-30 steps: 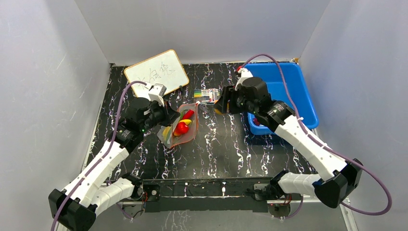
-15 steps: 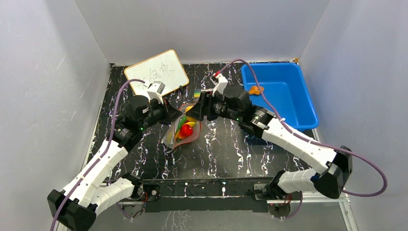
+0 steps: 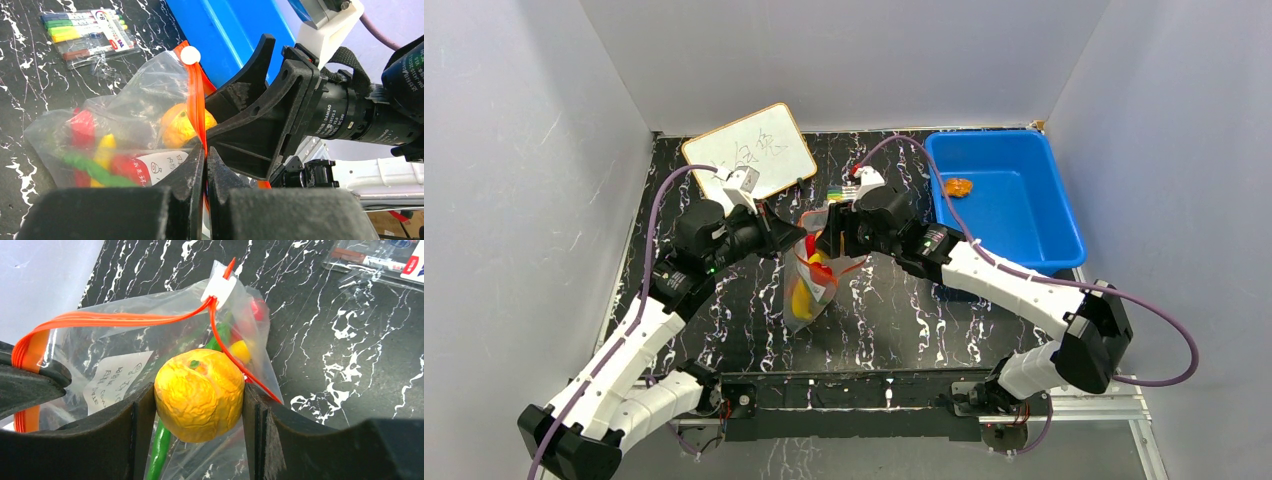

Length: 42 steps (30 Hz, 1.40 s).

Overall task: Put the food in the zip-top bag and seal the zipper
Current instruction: Place the fake fruit in the zipper food storage bag.

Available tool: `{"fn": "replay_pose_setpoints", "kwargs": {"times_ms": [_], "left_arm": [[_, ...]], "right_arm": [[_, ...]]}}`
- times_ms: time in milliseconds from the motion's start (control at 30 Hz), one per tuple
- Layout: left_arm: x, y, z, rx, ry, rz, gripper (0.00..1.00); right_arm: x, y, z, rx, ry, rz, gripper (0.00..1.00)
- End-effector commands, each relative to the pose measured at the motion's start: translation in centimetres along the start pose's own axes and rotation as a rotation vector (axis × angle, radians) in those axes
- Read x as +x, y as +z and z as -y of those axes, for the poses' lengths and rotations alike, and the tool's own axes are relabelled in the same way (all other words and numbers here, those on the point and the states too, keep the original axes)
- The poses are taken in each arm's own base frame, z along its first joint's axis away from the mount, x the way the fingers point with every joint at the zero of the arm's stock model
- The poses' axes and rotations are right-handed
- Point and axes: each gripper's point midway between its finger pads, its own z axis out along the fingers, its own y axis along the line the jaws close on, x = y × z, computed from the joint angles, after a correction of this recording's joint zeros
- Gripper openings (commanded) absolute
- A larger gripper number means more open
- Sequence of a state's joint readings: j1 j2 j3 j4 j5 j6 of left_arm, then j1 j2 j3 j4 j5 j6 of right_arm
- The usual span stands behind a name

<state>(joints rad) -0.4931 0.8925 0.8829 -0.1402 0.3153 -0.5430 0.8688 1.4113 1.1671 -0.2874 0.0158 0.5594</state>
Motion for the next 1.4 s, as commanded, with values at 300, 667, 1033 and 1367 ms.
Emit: {"fn": "replay_pose_setpoints", "kwargs": {"times_ms": [300, 667, 1033, 1367], "left_arm": [[-0.3, -0.3, 0.8, 0.041, 0.006, 0.027, 0.0], [0.7, -0.4, -0.3, 0.01, 0.031, 0.011, 0.0], [2.1, -0.6, -2.8, -0.068, 0.153, -0.024, 0.0], [-1.0, -1.5, -4.0, -0.162, 0.434, 0.008, 0.0]], "right_arm": [[-1.8, -0.5, -1.1, -0.034, -0.021, 0.056, 0.61], [-2.0, -2.0, -2.8, -0.115, -0.056, 0.028, 0.73], [-5.3, -6.4, -6.5, -0.256, -0.172, 0.08, 0.66], [-11.7, -8.2, -1.3, 0.073, -0.294, 0.234, 0.6]]}}
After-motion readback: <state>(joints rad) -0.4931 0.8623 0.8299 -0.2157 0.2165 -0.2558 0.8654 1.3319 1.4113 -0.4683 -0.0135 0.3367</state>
